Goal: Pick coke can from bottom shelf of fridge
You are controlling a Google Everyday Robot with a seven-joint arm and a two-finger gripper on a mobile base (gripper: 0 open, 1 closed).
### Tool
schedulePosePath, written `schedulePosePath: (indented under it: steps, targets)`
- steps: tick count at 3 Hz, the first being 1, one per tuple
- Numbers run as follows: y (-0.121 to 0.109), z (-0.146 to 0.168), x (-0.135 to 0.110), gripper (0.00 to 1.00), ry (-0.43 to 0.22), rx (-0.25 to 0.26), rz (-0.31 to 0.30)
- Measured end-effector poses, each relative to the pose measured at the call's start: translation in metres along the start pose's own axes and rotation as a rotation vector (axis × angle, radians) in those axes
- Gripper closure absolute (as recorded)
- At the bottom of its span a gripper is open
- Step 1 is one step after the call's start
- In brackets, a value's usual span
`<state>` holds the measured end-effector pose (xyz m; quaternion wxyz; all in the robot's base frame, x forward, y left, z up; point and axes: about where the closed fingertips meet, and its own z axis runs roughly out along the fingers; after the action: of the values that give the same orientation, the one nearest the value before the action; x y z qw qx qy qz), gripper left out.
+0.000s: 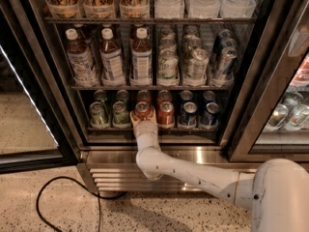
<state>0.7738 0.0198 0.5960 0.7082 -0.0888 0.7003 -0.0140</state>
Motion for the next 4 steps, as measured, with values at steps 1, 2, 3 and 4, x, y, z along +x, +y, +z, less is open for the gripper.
schedulePosePath:
  steps: [1, 2, 3, 4]
  targets:
    - [-0.006, -0.011, -0.003, 0.97, -0.041, 0.0, 0.03]
    - [-0.01, -0.017, -0.005, 1.0, -0.06, 0.004, 0.044]
    - [-0.014, -0.04, -0.024, 1.0, -0.138, -0.006, 0.045]
    - [-0.019, -0.087, -0.067, 1.0, -0.276, -0.06, 0.031]
